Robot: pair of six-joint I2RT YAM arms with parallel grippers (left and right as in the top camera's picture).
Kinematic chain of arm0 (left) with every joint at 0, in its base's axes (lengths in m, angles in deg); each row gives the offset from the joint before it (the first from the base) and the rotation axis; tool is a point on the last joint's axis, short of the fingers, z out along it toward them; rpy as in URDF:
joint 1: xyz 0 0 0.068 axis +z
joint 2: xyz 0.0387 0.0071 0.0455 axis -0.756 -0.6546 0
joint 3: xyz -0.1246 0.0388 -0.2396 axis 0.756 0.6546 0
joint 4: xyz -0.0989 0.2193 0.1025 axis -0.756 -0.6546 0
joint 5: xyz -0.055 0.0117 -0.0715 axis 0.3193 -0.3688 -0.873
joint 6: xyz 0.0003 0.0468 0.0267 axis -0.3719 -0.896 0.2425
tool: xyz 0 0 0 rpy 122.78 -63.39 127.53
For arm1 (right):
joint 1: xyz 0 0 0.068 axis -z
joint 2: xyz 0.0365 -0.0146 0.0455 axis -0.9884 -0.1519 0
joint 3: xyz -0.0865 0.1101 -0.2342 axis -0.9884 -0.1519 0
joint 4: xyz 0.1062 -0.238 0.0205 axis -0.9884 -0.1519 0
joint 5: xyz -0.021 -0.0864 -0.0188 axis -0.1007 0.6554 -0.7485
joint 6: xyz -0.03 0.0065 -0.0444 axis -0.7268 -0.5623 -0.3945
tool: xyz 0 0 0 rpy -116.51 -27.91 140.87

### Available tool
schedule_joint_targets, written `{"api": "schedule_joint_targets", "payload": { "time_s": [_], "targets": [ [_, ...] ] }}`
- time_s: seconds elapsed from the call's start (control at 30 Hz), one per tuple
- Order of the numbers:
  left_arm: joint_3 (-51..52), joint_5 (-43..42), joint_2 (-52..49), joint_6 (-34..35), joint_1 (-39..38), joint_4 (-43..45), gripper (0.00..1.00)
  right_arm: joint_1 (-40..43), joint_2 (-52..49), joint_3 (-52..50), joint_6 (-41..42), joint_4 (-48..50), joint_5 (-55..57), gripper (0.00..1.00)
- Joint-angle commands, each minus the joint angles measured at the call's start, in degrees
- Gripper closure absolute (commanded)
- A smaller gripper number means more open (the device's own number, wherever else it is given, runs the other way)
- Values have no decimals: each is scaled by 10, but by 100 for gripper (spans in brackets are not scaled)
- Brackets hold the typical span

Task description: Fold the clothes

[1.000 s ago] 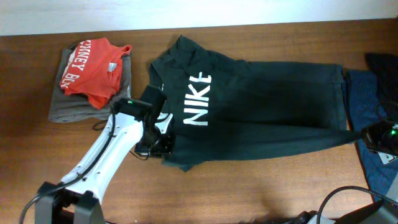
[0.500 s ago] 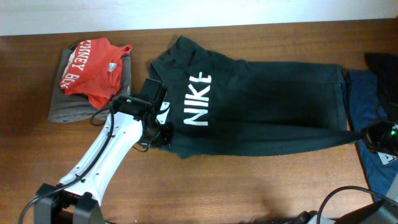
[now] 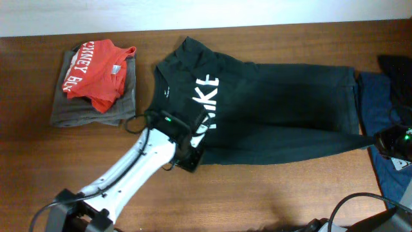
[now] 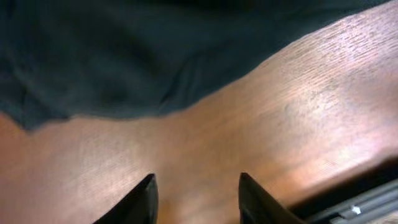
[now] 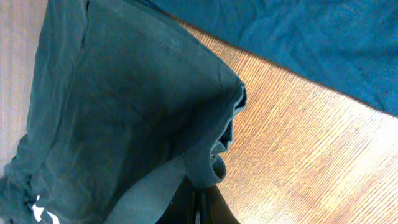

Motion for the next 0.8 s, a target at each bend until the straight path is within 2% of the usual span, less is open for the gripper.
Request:
{"api": "schedule_joint_targets", "payload": {
  "time_s": [0.0,0.17,0.33,0.43,0.63,0.67,0.73,0.77],
  "targets": [
    [28,97,-9,-15,-8,26,62,1,3,8,-4,1,9,96],
    [37,84,-40,-33,19,72,57,1,3,8,-4,0,9,96],
    [41,46,-90,-33,22,70,50,1,3,8,-4,-2,9,96],
    [41,15,-109,-76,18,70,49,1,3,8,-4,-2,9,96],
    [41,20,-141,-113,0,109,44,1,3,8,-4,-2,9,96],
    [41,20,-147,-117,0,121,46,1,3,8,-4,-2,9,96],
    [41,20,-152,-121,-2,123,80,1,3,8,-4,-2,9,96],
    [41,20,-152,-121,-3,119,89,1,3,8,-4,-2,9,96]
  ]
}}
